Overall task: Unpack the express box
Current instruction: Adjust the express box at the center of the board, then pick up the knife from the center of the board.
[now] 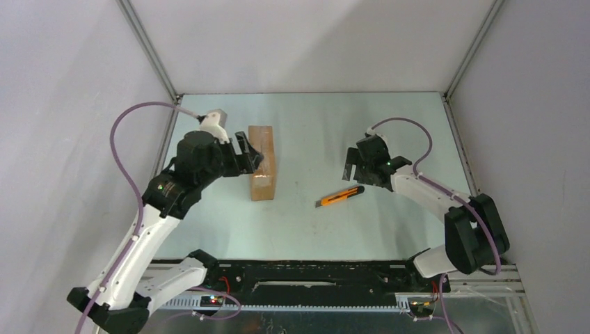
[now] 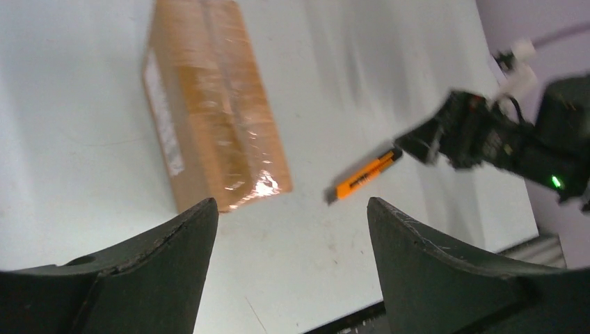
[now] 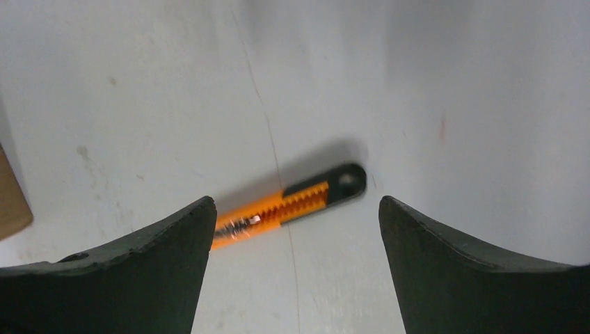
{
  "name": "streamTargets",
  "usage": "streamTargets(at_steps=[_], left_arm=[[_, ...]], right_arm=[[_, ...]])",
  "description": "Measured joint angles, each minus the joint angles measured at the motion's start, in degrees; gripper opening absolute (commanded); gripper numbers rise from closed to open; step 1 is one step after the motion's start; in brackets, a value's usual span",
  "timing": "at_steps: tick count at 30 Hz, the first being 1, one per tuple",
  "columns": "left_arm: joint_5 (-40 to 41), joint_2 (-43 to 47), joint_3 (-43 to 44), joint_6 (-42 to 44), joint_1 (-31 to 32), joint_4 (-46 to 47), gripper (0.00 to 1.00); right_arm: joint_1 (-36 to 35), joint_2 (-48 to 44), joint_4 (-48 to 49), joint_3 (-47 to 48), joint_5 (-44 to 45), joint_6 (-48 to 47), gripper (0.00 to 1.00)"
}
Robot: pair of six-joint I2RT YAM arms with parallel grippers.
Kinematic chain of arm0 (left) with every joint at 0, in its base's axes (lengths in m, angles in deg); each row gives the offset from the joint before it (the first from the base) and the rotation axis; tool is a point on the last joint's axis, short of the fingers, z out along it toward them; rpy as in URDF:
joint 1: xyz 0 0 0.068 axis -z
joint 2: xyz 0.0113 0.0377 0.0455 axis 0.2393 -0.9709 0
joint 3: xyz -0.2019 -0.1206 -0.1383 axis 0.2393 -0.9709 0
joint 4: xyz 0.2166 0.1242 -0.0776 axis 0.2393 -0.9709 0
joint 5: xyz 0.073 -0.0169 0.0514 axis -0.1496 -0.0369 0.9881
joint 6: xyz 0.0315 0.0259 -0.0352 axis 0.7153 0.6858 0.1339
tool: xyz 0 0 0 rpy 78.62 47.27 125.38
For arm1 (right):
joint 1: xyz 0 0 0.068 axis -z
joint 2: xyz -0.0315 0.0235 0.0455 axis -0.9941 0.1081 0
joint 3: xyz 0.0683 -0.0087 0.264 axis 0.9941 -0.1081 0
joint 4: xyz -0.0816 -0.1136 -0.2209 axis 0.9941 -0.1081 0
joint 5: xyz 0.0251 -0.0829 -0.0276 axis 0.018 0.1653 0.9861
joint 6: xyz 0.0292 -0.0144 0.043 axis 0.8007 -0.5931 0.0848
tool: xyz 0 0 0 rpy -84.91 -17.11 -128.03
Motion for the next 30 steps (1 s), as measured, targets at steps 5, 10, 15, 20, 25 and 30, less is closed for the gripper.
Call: streamTargets(at_steps=[5,10,15,20,25,30], left_arm=[[0.7,-3.87,1.6,0.0,10.12,-1.27,0.83],[0.28,-9.18,1.55,-0.15,17.35,-1.46,0.84],[-0.17,-9.84,1.14,-0.59,18.34,-0.24,0.85],[-0.2,-9.92,0.7,-0.57,18.36,0.96,0.86],[-0.57,-10.16,-1.29,-0.76,18.36,2.01,0.86],[-1.4,-11.15,-2.25,-1.6,18.36,2.62,0.85]], right_arm=[[2.08,6.25,8.28,0.52,-4.44,-3.26,0.91],[4.22,13.14,11.58,1.68,-8.68,-4.37,0.92],[3.41,13.51,12.04,0.24,-9.7,-4.26,0.92],[-2.93,7.48,12.9,-6.78,-9.9,-1.55,0.92],[-10.82,1.68,12.66,-12.2,-7.85,2.97,0.93],[-18.25,-0.83,10.14,-14.03,-2.4,6.97,0.9]])
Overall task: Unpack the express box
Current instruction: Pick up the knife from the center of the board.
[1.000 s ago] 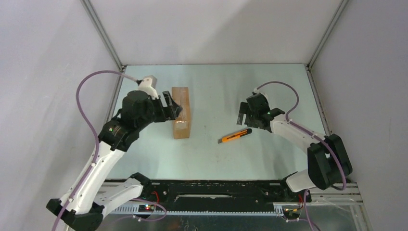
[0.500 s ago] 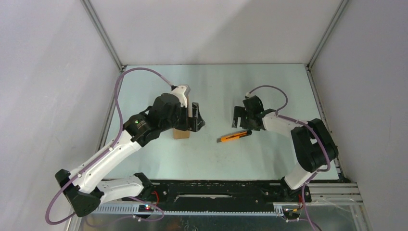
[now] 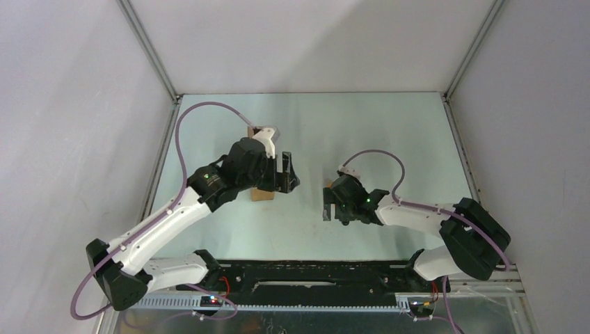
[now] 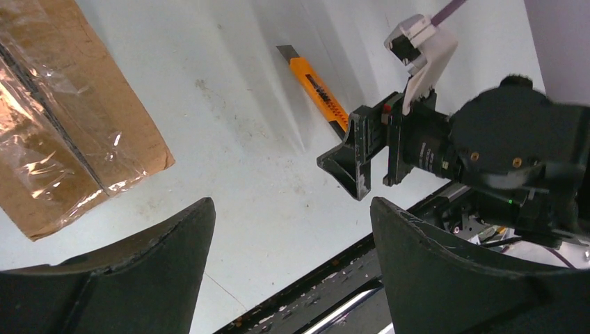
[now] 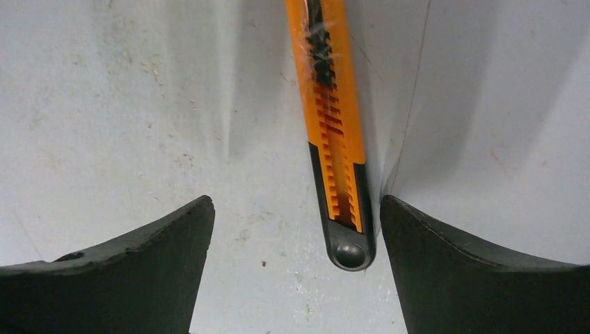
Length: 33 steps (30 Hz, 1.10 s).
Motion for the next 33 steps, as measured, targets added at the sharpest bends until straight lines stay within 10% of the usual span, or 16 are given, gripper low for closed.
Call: streamTargets(at_steps=[8,15,33], left_arm=[[-1.92,-2.56,0.0,-3.21,-1.29,1.75,0.82],[-4.76,-6.45,0.17,-9.01,-5.51,3.67,0.82],[-23.08,-23.85,18.1,-19.3,-8.76,10.82,0.79]], right_arm=[[-5.66,3.67,-4.35,2.47,11.98,3.82,0.73],[-5.86,6.34,-3.3,3.58,16.87,2.99,0.0],[-4.85,-21.84,-5.73,10.84,8.92,-16.06,0.0]])
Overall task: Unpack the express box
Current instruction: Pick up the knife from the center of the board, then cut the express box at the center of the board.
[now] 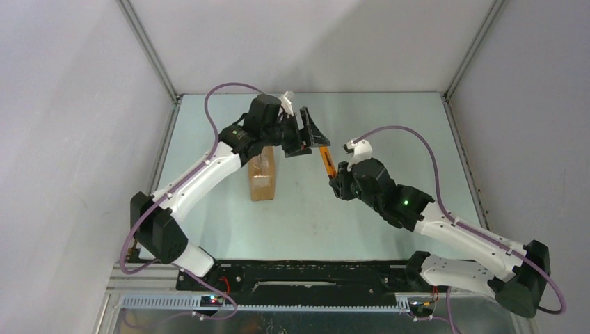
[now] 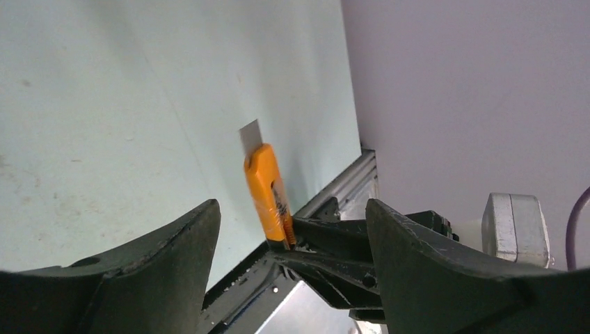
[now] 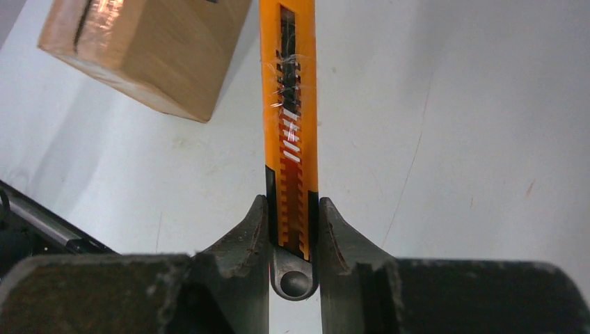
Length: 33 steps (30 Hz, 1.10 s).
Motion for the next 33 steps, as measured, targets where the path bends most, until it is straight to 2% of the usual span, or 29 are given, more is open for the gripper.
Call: streamTargets(at_steps=[8,11,15,18,19,20,22,23,24,26,33], left_arm=[[-3.74,-0.13,1.55,0.83,0.0,-0.39,0.68],[-3.78,-0.15,1.55,0.96,0.0,-1.44,0.6],[-3.8,-0.22,1.55,1.05,-0.15,-2.03,0.42],[-4.24,-0.22,1.55,0.81,-0.22,-1.86,0.04],[-4.94,-0.22,1.55,0.17,-0.22,-1.27,0.01],[-5.68,-0.22,1.57,-0.31,-0.22,-0.68,0.0],[-6.93,-0.2,1.57,-0.09,-0.2,0.57,0.0],[-7.39,-0.2,1.4,-0.31,-0.31,1.4,0.0],[-7.58,-0.2,1.01,-0.7,-0.52,2.19,0.0],[-8.79,0.5,-2.05,-3.04,-1.42,6.4,0.0],[-9.42,6.95,-20.26,-20.26,-5.73,31.15,0.0]], right_arm=[[-3.13,-0.15,-4.42,6.62,0.0,-5.92,0.0],[-4.48,-0.11,-5.31,8.33,0.57,-7.74,0.0],[-5.57,0.02,-6.36,9.66,1.62,-9.6,0.0],[-5.75,0.35,-7.37,10.45,1.97,-10.82,0.0],[-5.77,0.61,-7.87,10.75,1.73,-10.99,0.06],[-5.88,1.03,-8.24,10.91,1.73,-10.99,0.21],[-5.75,2.1,-9.46,11.87,1.46,-10.91,0.63],[-5.44,2.6,-10.19,12.7,1.27,-10.99,0.78],[-4.96,2.95,-10.49,13.55,1.01,-11.02,0.86],[-3.41,3.06,-10.58,14.88,-0.63,-10.69,0.92],[11.13,-0.37,-8.39,15.67,-17.14,-2.67,0.93]])
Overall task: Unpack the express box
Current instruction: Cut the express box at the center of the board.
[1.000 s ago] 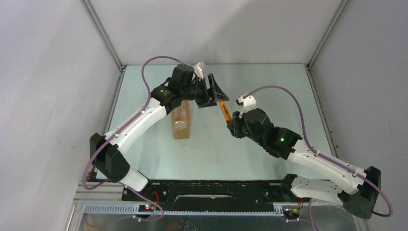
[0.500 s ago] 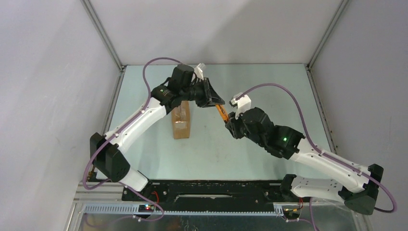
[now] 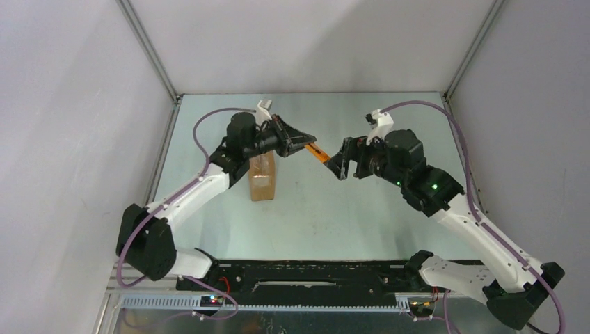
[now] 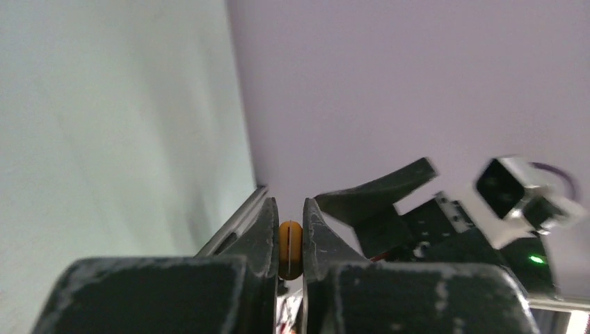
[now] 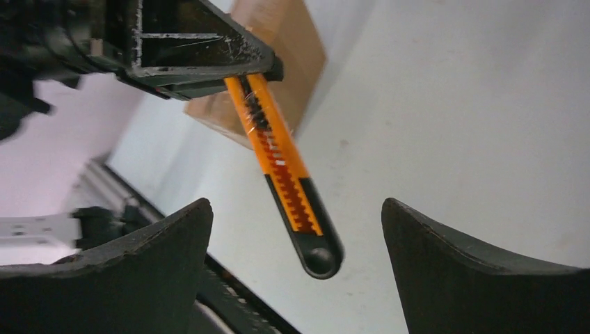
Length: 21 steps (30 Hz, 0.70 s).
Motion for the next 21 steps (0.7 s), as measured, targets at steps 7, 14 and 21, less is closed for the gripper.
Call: streamTargets(at_steps=[7,14,21], left_arm=[[2.86,4.17,-6.43,-13.42,-0.15,22.47,0.0],[4.74,4.57,-6.82,-18.67,0.5,31.91,0.0],[5.97,5.68,-8.15,-19.15,1.22,33.31,0.0]], right_arm=[[5.18,-4.11,11.32,-5.42,-12.87,12.13,0.9],[6.51,-3.5,21.49,-7.58,-16.65,22.67,0.76],[4.52,-1.88,30.27,-7.58,-16.85,28.92,0.66]])
